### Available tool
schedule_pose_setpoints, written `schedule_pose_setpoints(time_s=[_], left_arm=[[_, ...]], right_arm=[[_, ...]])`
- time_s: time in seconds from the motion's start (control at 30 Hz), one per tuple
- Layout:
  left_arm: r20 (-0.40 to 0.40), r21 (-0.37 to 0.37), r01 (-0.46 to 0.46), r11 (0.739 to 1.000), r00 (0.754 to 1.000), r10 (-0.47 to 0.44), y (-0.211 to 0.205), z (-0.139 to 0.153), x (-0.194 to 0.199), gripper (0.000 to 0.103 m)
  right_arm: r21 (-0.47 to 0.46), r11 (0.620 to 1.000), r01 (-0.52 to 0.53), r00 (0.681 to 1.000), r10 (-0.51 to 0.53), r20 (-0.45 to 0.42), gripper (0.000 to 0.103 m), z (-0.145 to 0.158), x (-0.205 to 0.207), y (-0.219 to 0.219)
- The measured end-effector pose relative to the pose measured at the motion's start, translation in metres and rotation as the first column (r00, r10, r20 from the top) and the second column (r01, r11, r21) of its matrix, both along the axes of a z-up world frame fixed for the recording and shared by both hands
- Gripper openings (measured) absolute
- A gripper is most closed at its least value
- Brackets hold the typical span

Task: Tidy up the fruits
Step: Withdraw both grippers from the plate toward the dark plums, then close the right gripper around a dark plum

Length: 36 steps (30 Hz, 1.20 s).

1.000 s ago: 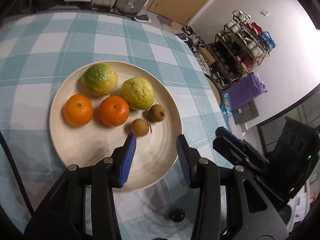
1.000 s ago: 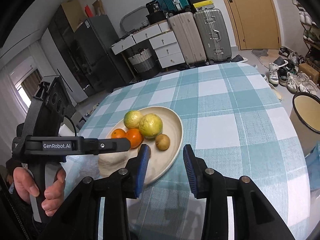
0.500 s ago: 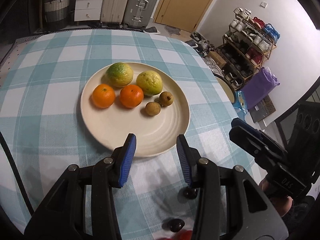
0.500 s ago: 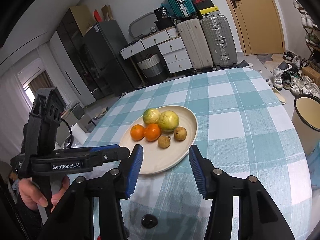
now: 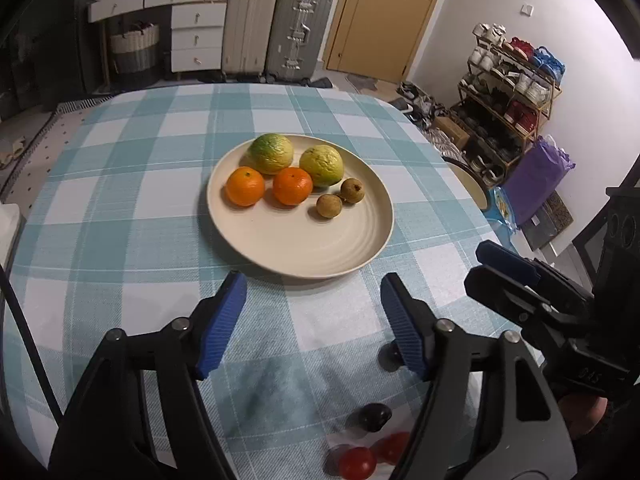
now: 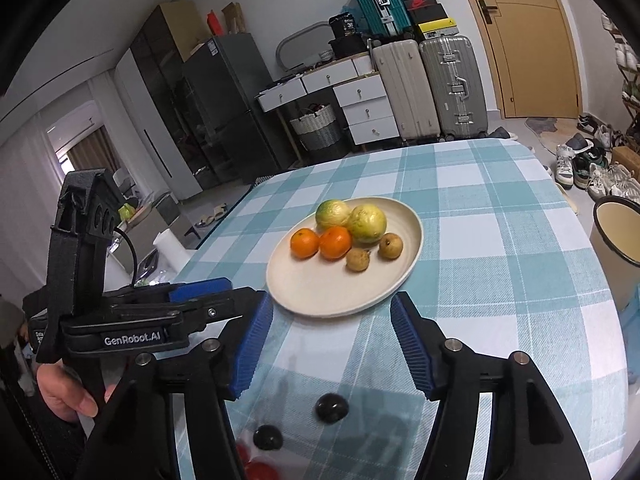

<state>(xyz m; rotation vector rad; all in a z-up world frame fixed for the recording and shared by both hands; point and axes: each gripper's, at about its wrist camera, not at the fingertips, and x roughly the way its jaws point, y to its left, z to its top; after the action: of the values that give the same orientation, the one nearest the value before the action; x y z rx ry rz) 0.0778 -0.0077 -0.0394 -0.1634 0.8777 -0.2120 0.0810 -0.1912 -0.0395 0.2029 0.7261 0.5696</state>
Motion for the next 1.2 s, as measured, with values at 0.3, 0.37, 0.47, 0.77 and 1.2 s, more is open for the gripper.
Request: schedule_pose_setpoints(time_s=[0.3,0.37,0.47,0.77,1.2], left_arm=[[0.026,0.039,-0.059,0.997,0.998,0.058,0.014,-0.003,-0.029,0.085],[0.027,0.051,-0.072,0.996,0.997,0.071,0.016,-0.005,-0.034,0.087],[0.016,0.052,-0.081,0.995,0.997,0.081,0.018,-0.01,-0.042,0.088],[-0.05,0.041,-0.116,0.992,0.992,0.118,0.029,-0.037,-0.061,0.098],[-0.122,0.043,-0.136,0.99,0.983,0.14,0.045,-0.071,-0.073,0.1]], right_arm=[[-0.017,1.0,-0.001,1.0,0.001,-0.006,0.083,-0.006,-0.022,0.006],[-0.024,1.0,-0.003,1.0,0.003,-0.014,0.083,-0.008,-0.027,0.007],[-0.034,0.999,-0.006,1.0,0.005,-0.023,0.086,-0.012,-0.032,0.007],[-0.067,0.998,-0.016,0.999,0.013,-0.052,0.086,-0.03,-0.049,0.008],[-0.084,0.996,-0.043,0.993,0.033,-0.116,0.083,-0.058,-0.049,0.015]])
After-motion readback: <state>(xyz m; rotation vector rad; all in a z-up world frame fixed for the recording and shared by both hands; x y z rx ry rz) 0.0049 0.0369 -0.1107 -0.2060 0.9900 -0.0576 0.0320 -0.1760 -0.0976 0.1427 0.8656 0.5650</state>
